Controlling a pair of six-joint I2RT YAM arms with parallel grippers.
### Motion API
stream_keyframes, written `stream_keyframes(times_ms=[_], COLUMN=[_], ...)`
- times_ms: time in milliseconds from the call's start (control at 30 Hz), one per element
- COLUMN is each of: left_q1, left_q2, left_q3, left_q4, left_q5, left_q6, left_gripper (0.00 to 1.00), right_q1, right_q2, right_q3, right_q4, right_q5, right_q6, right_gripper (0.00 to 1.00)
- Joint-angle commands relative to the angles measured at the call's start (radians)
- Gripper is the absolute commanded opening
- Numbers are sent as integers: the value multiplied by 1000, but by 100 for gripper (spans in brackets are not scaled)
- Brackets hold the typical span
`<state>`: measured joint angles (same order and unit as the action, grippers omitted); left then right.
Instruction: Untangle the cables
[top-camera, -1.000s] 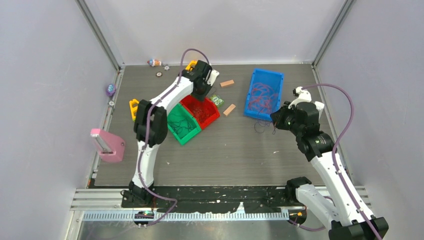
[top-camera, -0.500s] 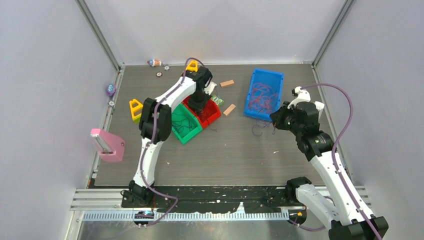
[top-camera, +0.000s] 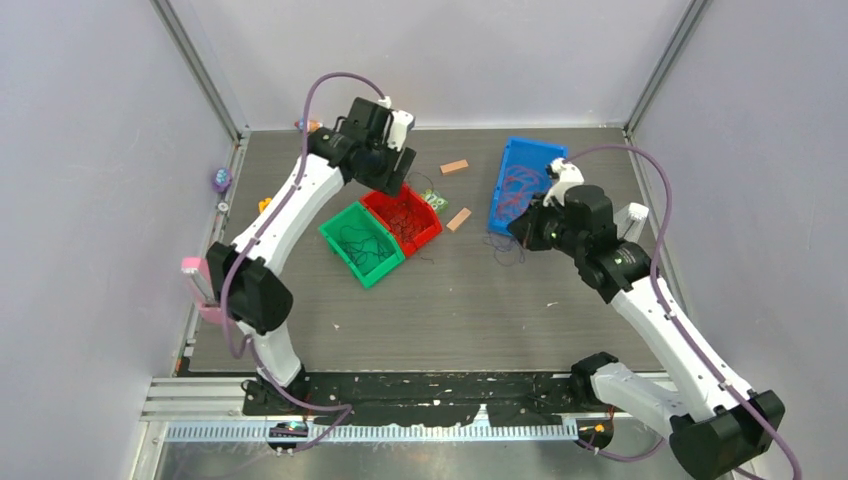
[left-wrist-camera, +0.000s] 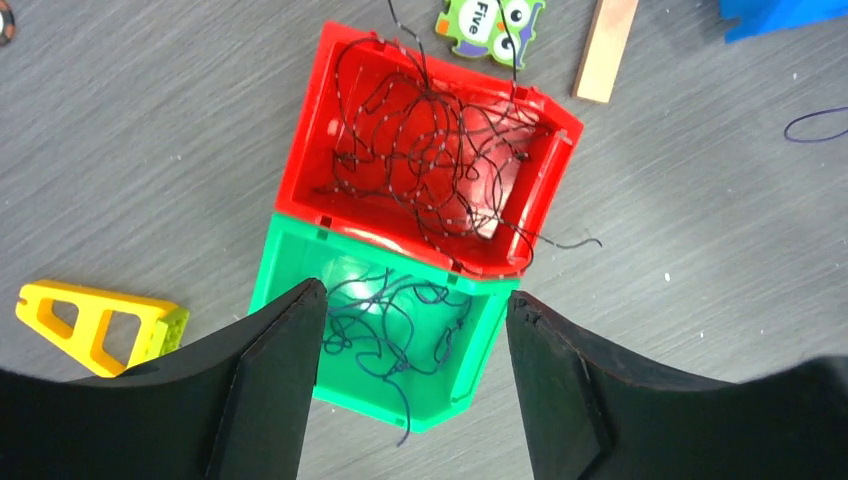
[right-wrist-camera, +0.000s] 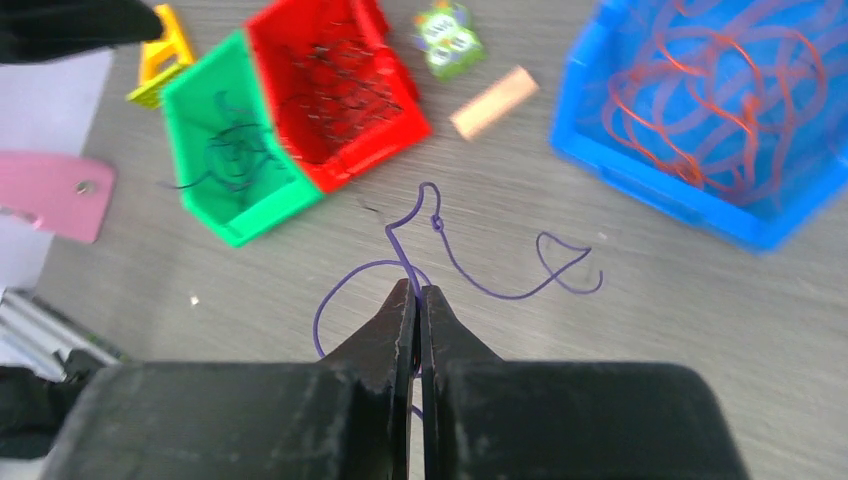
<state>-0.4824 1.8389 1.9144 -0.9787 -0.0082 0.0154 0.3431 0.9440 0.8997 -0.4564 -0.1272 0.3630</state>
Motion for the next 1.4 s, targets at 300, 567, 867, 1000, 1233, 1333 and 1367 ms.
stream_keyframes(times_ms=[300,567,867,1000,1233,1333,1367], left_q1=[83,141,166,166,166,166,166], left_q2=[-626,-940,-1125,-1183,-1224,-1225,-1226], left_q3=[-648,-869,-875,-907,-947,-958,-961], left_q4=[400,425,354,357,359,362,364], left_q5=[-155,-361,-393,-398,-403,-397,-395], left_q6=[-375,-380,-313,-273,-241,-239,-239], left_gripper=[82,99,100,100,100,100,100], right_q1=[356,451,496,518,548,565,577], right_q2=[248,451,680,783,1023,1129,1191], right_q3=[502,705,891,933,954,994,1032], right_q4=[31,65,64,76,141,134,111], right_q5=[74,51,44,47,78,112,141], right_q6=[-88,-92,-98,-94,-66,-75,-85], right_gripper=[6,5,5,5,5,5,6])
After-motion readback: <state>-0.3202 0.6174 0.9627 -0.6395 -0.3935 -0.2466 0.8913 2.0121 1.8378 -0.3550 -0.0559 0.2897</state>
